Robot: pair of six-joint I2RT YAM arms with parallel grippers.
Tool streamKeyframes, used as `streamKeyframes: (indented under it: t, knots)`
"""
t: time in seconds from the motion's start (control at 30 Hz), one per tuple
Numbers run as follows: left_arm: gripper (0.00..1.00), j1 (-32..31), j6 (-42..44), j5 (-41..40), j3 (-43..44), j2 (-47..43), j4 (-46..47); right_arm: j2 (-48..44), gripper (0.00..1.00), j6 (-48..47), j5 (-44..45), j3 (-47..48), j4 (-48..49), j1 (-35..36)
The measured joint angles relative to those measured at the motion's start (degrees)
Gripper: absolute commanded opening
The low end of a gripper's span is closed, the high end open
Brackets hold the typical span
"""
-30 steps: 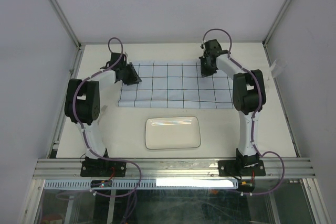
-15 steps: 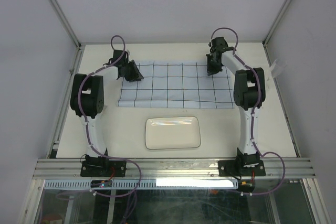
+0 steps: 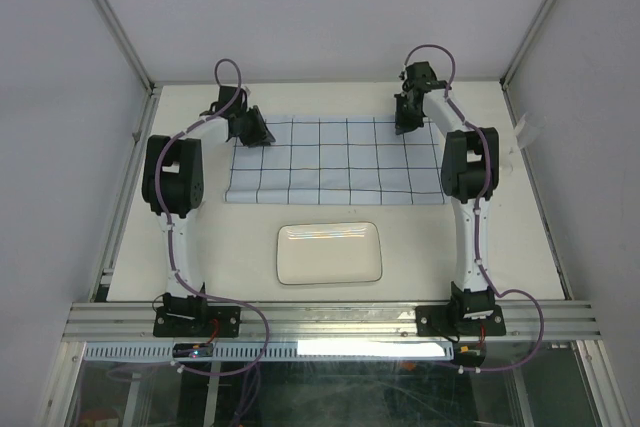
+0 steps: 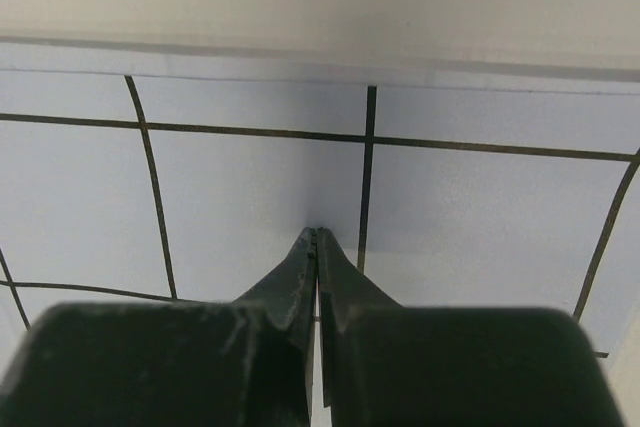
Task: Set the dinner table for one person
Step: Flatten out the napkin at the center of the board.
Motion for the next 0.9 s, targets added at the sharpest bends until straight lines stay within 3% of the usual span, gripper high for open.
streamKeyframes:
  t: [0.9]
  knots:
    - [0.25,0.2,0.7,1.0,11.8,7.8,-0.9,7.0,0.00,0.1,-4.6,11.0,-0.1,-3.0]
